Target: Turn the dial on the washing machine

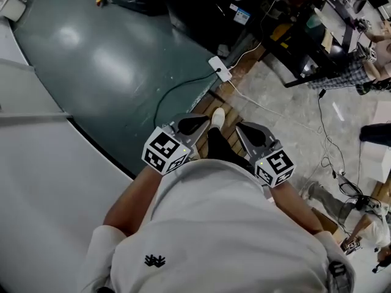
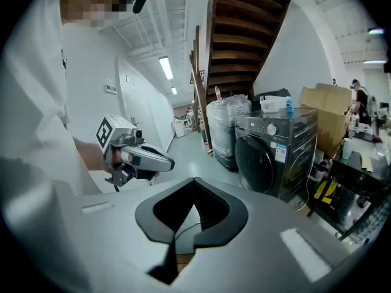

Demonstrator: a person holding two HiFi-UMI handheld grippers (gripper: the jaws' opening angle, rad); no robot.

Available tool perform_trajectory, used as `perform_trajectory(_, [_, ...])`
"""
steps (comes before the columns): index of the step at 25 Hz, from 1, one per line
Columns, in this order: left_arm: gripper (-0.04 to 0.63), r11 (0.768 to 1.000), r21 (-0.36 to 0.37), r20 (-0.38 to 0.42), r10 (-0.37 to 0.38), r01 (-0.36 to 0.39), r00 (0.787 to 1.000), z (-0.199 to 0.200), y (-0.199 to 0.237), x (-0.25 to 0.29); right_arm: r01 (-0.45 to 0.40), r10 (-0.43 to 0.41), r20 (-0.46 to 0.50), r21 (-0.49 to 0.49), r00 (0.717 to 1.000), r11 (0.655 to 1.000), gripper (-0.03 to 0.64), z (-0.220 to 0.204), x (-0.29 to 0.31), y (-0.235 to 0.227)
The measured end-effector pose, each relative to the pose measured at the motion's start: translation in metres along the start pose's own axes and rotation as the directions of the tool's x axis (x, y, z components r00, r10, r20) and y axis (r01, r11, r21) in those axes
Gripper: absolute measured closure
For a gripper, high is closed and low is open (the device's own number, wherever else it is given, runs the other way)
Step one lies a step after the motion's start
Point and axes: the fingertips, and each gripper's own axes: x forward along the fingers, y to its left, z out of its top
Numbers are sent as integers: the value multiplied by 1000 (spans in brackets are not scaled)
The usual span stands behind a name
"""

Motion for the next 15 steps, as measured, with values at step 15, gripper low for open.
perform_trajectory(15, [508,989,68,-7,132,-132,991,109,77,118,-46,50,73,-45,996,998,603,61,29,-165])
